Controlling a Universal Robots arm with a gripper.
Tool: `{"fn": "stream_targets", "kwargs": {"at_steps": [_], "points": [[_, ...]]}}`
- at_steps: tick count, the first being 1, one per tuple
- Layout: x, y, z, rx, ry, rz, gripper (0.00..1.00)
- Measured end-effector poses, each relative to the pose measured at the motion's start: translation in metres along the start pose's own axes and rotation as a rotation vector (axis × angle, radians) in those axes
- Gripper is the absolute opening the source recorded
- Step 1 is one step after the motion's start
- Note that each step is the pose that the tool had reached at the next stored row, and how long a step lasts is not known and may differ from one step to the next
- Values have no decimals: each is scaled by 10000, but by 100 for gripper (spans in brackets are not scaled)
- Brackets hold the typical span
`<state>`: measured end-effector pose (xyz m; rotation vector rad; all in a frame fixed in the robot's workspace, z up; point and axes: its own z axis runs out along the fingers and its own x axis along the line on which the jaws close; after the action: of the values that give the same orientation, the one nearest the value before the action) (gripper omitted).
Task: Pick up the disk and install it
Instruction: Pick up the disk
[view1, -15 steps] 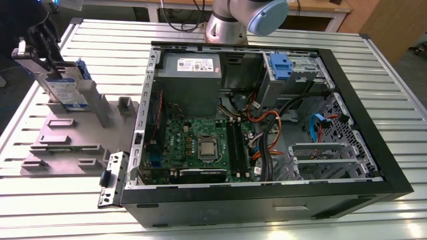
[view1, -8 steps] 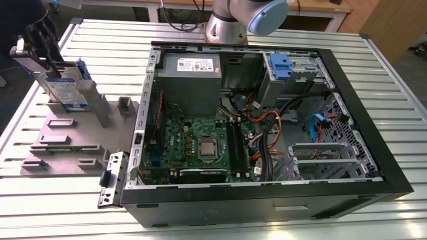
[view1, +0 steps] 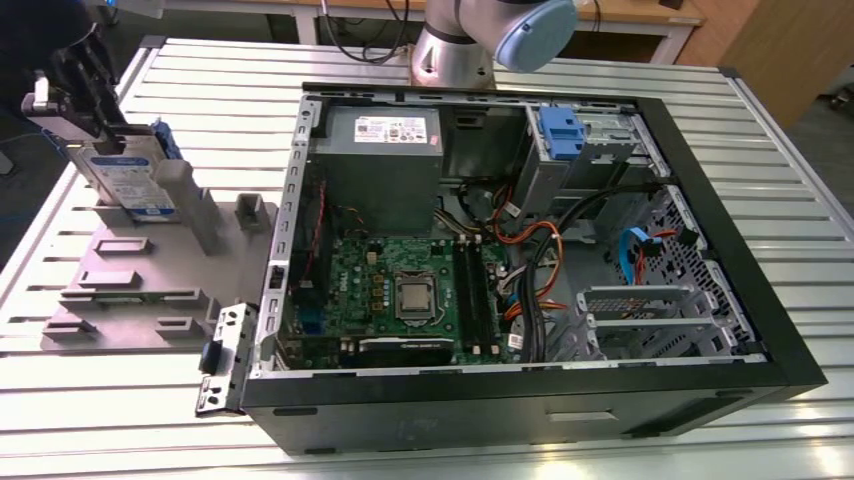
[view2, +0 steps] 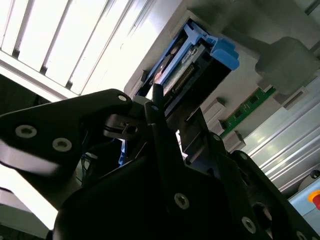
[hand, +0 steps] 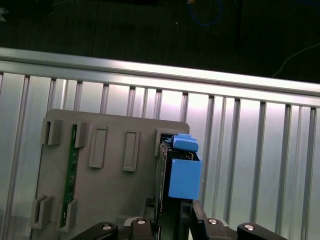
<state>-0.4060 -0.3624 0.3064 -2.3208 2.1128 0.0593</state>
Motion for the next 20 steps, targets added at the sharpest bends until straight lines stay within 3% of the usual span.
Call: {"fn": "stream_targets", "kwargs": {"at_steps": [15,20], "points": [[0,0,0,1,-1,53,35],[0,-1,9,27,-21,949,35]]}}
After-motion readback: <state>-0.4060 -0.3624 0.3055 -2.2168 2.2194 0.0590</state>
